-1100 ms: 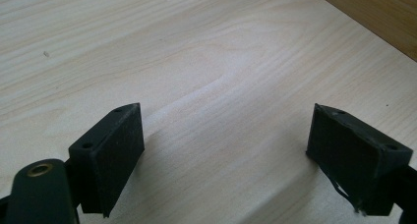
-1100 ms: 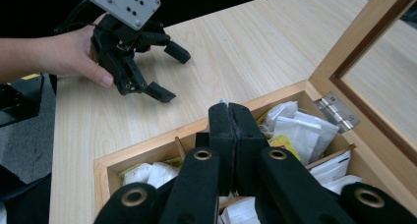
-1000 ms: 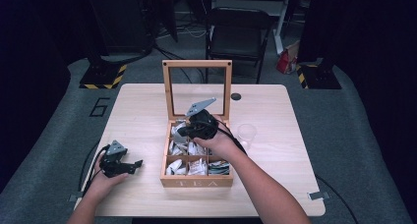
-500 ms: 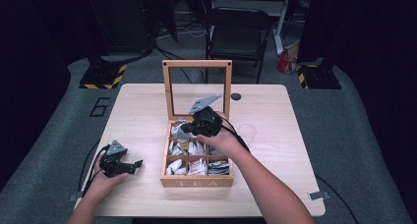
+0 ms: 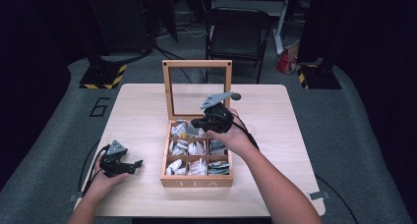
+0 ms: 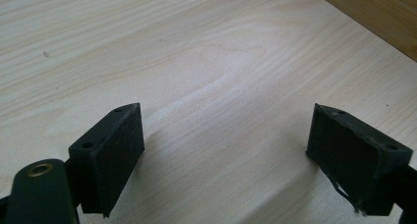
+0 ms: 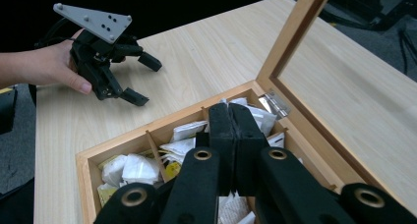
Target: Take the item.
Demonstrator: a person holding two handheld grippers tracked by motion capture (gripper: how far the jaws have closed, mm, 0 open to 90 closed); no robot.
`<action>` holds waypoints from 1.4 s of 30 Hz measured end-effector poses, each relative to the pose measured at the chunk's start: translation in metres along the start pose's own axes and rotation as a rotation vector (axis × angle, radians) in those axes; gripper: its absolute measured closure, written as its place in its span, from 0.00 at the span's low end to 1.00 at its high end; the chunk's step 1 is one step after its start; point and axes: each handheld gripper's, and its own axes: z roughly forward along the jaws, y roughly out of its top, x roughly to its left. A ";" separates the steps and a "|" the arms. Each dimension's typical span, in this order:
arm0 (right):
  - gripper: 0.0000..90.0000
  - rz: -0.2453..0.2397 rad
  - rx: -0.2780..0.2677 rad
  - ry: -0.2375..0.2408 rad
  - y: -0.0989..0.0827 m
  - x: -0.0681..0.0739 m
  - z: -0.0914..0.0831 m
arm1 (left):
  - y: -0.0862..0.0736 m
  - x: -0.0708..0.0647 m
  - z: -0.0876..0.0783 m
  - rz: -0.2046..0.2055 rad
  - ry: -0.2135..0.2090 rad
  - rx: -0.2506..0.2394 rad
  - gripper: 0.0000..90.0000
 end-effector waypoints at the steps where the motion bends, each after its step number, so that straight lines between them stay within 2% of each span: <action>1: 0.99 0.003 -0.007 -0.004 -0.001 -0.002 -0.004 | 0.000 0.000 0.000 -0.001 0.001 0.000 0.15; 6: 0.99 0.002 -0.009 -0.016 -0.003 -0.006 -0.009 | 0.000 0.000 0.000 0.008 0.002 0.003 0.15; 9: 0.99 0.006 -0.002 -0.028 -0.005 -0.008 -0.014 | 0.000 0.000 0.000 0.000 0.001 0.002 0.15; 22: 0.99 0.045 -0.033 -0.088 -0.013 -0.025 -0.035 | 0.000 0.000 0.000 0.007 0.004 0.001 0.15; 31: 0.99 0.069 -0.055 -0.104 -0.015 -0.032 -0.046 | 0.000 0.000 0.000 0.000 0.001 0.001 0.15; 42: 0.99 0.061 -0.050 -0.129 -0.019 -0.036 -0.054 | 0.000 0.000 0.000 0.012 0.007 0.004 0.15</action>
